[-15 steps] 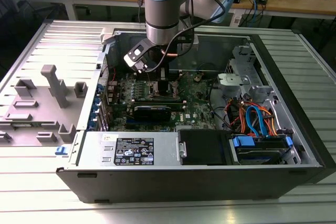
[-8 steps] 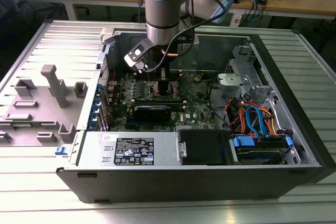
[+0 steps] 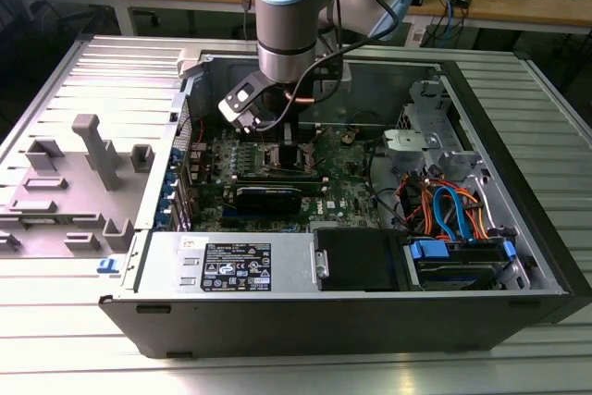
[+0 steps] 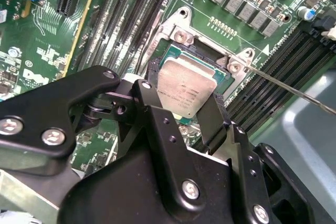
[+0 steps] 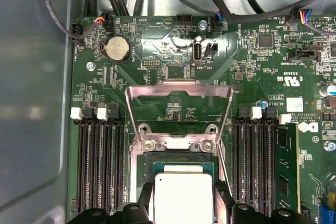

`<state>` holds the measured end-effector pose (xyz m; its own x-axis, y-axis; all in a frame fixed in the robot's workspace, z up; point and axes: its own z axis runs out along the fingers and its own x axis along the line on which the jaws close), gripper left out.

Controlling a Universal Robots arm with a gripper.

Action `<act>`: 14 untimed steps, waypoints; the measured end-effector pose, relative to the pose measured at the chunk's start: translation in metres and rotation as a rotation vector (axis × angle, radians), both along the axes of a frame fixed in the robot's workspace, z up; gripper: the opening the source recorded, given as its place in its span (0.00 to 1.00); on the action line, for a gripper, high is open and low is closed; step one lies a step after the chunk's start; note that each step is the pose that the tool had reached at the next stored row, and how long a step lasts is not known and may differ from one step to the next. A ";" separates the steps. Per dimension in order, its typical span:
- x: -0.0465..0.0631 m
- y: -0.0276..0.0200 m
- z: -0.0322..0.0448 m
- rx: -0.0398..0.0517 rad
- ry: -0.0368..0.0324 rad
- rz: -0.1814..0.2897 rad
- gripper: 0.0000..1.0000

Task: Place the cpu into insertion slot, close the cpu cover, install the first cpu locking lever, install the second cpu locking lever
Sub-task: 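Place the cpu into insertion slot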

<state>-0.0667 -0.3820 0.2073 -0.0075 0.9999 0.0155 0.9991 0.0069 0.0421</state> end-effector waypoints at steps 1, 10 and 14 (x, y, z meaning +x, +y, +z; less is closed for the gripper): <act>0.001 0.0000 -0.0005 -0.0003 0.0001 0.000 0.55; 0.002 0.0018 -0.0046 -0.0002 0.0000 0.004 0.55; 0.002 0.0034 -0.0057 -0.0002 0.0000 -0.001 0.55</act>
<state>-0.0650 -0.3786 0.2016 -0.0063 0.9999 0.0153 0.9991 0.0056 0.0421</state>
